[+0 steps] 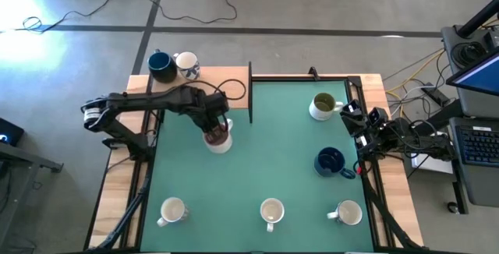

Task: Place coffee mugs
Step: Put the white pink mug on the shelf

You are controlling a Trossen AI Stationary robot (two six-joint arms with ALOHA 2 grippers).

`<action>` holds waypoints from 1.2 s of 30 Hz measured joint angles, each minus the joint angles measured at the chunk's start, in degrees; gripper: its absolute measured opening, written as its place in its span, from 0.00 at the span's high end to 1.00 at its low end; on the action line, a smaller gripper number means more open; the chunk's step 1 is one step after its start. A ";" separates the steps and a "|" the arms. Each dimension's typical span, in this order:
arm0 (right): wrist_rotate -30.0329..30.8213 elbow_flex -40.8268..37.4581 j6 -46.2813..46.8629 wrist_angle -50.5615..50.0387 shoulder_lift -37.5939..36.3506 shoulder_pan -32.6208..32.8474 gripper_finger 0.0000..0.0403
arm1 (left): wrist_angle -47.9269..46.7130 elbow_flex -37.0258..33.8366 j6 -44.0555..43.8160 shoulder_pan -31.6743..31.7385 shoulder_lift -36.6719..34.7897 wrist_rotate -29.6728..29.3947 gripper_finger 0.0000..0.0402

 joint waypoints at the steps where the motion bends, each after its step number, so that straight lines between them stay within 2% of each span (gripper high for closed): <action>1: 0.00 0.00 0.00 0.02 0.01 0.00 0.83 | -1.12 1.54 0.28 0.00 0.00 0.00 0.99; 8: 0.00 0.00 0.00 0.01 0.01 -0.01 0.83 | -6.85 9.94 2.59 0.21 0.00 -2.16 0.99; 15: 0.00 -0.02 0.00 0.00 -0.01 -0.02 0.83 | -8.49 12.60 5.60 3.62 0.45 -6.14 0.98; 26: 0.00 -0.01 0.00 0.00 0.01 0.00 0.83 | -8.88 16.38 14.22 12.44 1.77 -5.81 0.98; 36: 0.00 -0.01 0.00 0.00 0.00 0.00 0.83 | -10.42 20.89 20.89 19.34 6.38 -4.48 0.98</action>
